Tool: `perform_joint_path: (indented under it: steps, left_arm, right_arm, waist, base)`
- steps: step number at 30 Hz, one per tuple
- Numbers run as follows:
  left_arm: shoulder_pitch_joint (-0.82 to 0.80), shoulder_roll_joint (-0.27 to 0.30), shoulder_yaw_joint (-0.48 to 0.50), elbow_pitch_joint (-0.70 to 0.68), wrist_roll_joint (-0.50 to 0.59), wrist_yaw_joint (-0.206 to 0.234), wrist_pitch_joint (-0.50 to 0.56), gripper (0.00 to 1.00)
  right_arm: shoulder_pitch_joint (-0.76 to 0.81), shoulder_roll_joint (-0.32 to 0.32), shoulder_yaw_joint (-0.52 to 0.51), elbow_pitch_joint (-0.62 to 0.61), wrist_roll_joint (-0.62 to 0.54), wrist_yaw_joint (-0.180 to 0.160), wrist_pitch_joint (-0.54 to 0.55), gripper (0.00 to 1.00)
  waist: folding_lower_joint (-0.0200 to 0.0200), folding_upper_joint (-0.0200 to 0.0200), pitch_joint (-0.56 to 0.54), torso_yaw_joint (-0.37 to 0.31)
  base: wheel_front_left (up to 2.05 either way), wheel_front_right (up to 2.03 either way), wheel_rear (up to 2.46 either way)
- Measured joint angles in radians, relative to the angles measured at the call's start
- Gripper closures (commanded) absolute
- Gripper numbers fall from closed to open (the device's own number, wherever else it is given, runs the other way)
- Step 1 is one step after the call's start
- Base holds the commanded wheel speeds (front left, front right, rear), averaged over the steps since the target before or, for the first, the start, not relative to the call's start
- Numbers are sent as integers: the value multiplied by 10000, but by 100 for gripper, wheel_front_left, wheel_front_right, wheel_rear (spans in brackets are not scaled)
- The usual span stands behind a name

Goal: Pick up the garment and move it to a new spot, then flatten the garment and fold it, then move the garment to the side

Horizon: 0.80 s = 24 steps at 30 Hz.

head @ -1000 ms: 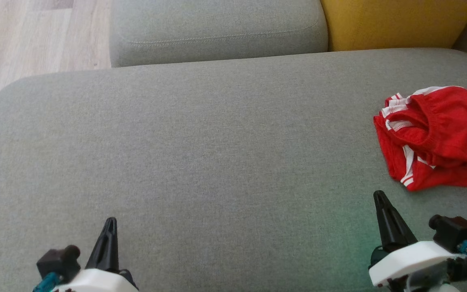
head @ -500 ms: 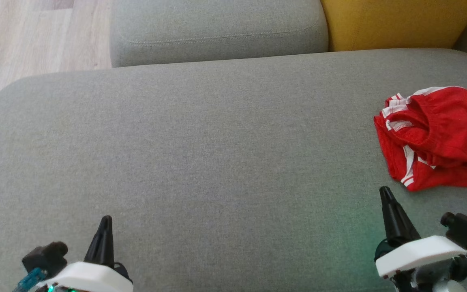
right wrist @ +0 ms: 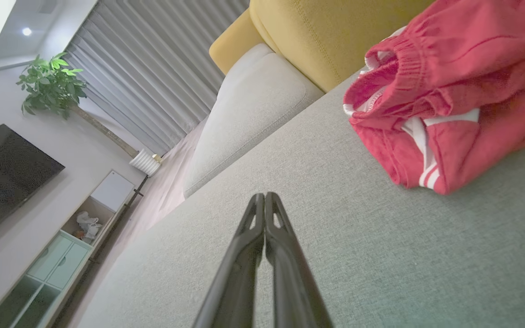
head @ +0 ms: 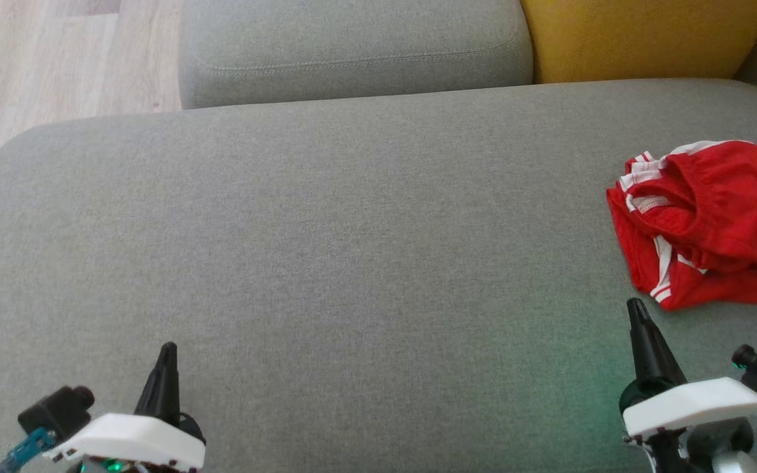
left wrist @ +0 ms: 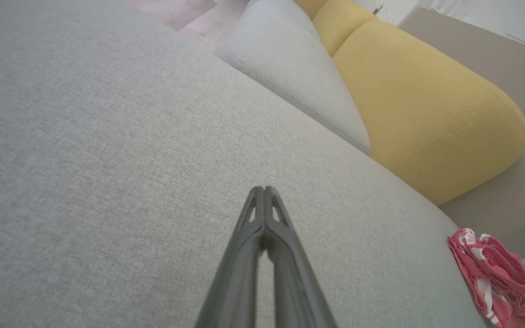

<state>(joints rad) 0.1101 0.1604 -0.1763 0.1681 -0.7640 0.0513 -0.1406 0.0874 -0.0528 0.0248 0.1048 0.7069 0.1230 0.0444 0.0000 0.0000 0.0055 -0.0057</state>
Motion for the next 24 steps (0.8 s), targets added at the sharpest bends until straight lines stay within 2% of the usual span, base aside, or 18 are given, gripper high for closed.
perform_joint_path:
  steps: [24]
  left_arm:
    - [-458, -242, 646, 316, -2742, -535, 700, 100]
  right_arm:
    - [-429, -38, -322, 516, 2932, 0, 58, 100]
  waist:
    - [0, 0, -7, 18]
  base:
    - [0, 0, 0]
